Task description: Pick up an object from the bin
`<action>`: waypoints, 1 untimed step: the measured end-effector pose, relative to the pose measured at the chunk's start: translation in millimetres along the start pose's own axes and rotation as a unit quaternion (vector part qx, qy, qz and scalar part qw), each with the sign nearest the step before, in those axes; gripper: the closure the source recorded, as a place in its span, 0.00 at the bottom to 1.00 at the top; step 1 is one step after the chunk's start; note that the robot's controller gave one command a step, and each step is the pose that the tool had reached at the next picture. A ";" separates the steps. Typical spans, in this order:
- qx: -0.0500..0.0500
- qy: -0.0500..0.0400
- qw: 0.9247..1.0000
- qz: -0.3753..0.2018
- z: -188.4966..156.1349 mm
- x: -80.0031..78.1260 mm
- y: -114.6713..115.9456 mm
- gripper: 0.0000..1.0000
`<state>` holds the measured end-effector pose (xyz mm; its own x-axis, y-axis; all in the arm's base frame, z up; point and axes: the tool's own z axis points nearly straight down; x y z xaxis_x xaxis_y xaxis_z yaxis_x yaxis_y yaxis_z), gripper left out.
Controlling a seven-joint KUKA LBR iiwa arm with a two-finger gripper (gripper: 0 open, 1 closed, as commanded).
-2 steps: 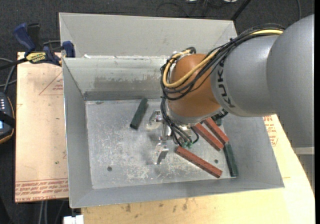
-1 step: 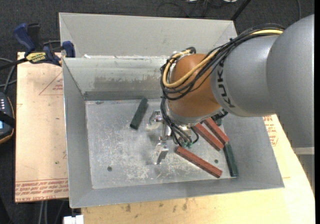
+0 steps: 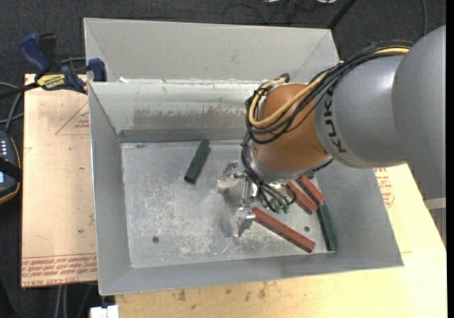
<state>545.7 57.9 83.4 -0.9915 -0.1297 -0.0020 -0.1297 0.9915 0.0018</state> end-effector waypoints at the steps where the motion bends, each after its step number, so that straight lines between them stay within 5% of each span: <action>1: 0.001 0.000 1.000 -0.015 -11.2 0.4 -42.3 0.00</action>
Offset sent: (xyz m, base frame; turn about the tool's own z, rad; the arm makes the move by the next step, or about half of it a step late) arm -0.0074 -0.0673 0.0031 -0.0067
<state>550.7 15.9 94.5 -0.9871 -0.1599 -0.0023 -0.1599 0.9871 0.0003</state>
